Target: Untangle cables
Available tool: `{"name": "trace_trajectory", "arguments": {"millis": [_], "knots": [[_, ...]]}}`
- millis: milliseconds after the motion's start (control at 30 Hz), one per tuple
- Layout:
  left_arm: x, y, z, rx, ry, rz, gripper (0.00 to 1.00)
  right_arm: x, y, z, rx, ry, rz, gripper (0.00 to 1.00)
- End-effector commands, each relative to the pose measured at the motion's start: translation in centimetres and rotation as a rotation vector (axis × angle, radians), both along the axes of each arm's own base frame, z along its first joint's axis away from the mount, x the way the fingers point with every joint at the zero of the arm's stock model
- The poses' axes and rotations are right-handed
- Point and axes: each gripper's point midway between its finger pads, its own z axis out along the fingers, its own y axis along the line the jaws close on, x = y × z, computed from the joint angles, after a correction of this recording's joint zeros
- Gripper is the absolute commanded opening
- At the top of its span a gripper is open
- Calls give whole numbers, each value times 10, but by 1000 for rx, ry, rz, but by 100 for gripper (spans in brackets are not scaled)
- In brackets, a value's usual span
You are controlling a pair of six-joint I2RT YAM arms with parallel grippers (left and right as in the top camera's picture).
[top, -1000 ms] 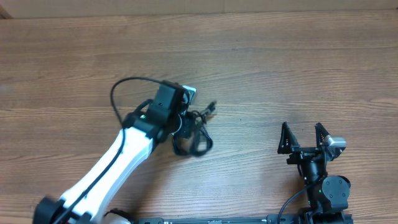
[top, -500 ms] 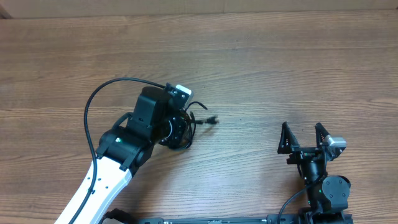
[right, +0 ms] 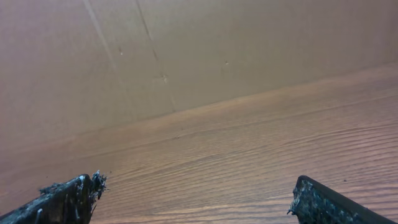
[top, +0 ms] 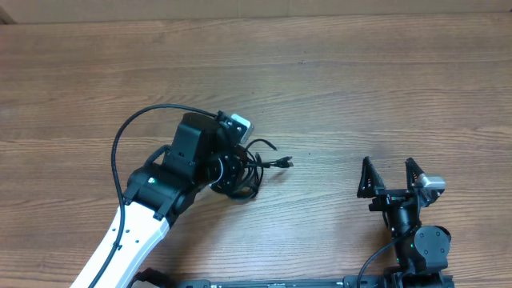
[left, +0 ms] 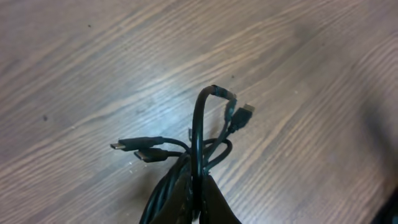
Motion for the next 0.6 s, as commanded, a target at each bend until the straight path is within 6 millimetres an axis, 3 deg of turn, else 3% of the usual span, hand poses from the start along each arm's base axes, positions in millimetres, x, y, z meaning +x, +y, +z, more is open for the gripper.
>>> {"name": "trace_trajectory", "arguments": {"millis": [0, 33, 100, 167, 200, 567], "knots": [[-4, -7, 16, -39, -17, -33, 4, 0, -2, -2, 0, -2, -10, 100], [-5, -7, 14, -36, -6, -30, 5, 0, -2, -2, 0, -2, -10, 100], [-6, -6, 9, -28, 14, -27, 23, 0, -2, -2, 0, -2, -10, 100], [-7, -5, 4, -19, 33, -27, 80, 0, -2, -2, 0, -2, -10, 100], [-8, -5, 2, -14, 42, -27, 100, 0, -2, -2, 0, -2, -10, 100], [-5, -7, -37, 46, 168, -22, 99, 0, -2, -2, 0, -2, -10, 100]]}}
